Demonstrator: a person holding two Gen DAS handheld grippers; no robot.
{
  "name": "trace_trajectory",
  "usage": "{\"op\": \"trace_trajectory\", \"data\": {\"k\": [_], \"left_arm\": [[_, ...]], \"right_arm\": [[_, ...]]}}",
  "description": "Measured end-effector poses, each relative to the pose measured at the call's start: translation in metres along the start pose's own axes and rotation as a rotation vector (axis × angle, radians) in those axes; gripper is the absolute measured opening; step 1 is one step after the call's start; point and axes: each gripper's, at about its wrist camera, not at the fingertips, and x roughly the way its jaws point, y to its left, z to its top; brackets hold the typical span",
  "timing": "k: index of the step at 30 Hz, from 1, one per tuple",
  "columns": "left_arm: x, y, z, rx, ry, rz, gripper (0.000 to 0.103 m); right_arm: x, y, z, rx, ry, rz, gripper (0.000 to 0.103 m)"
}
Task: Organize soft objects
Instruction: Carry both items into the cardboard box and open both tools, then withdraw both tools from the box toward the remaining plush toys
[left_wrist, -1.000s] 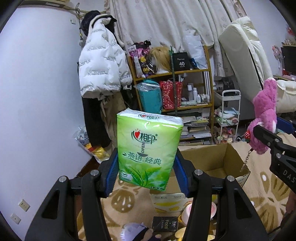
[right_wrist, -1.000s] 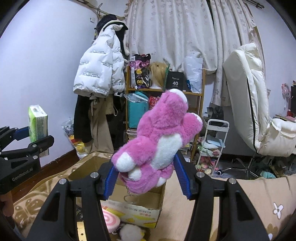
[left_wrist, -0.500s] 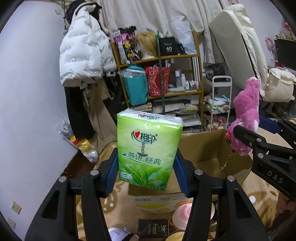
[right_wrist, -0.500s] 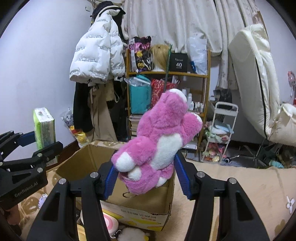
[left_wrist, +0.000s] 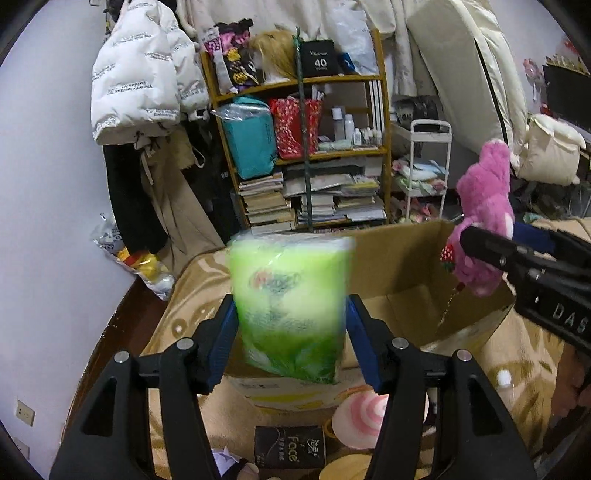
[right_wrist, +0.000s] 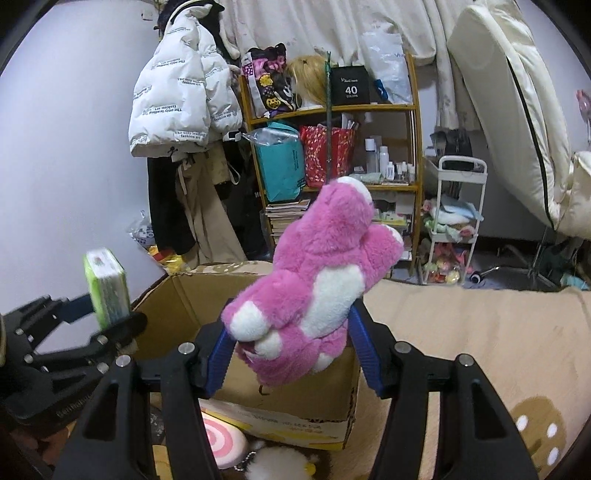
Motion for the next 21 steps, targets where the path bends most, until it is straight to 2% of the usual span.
{"op": "trace_trajectory", "data": {"k": [3, 10, 12, 17, 21], "left_arm": [[-0.001, 0.000, -0.002, -0.001, -0.004, 0.023, 0.068], [-0.012, 0.005, -0.002, -0.028, -0.016, 0.068, 0.078], [-0.017, 0.008, -0.004, -0.046, -0.015, 0.074, 0.084], [-0.027, 0.013, -0.005, -0.055, 0.000, 0.087, 0.085], [-0.042, 0.013, -0.012, -0.043, 0.005, 0.104, 0.092]], "right_arm": [[-0.001, 0.002, -0.002, -0.005, 0.001, 0.002, 0.064], [-0.005, 0.004, -0.002, -0.015, 0.001, 0.015, 0.066], [-0.008, 0.004, -0.001, -0.005, -0.002, 0.008, 0.070], [-0.020, 0.002, 0.002, -0.009, -0.007, -0.014, 0.084], [-0.031, 0.000, 0.002, 0.014, -0.004, -0.007, 0.091]]}}
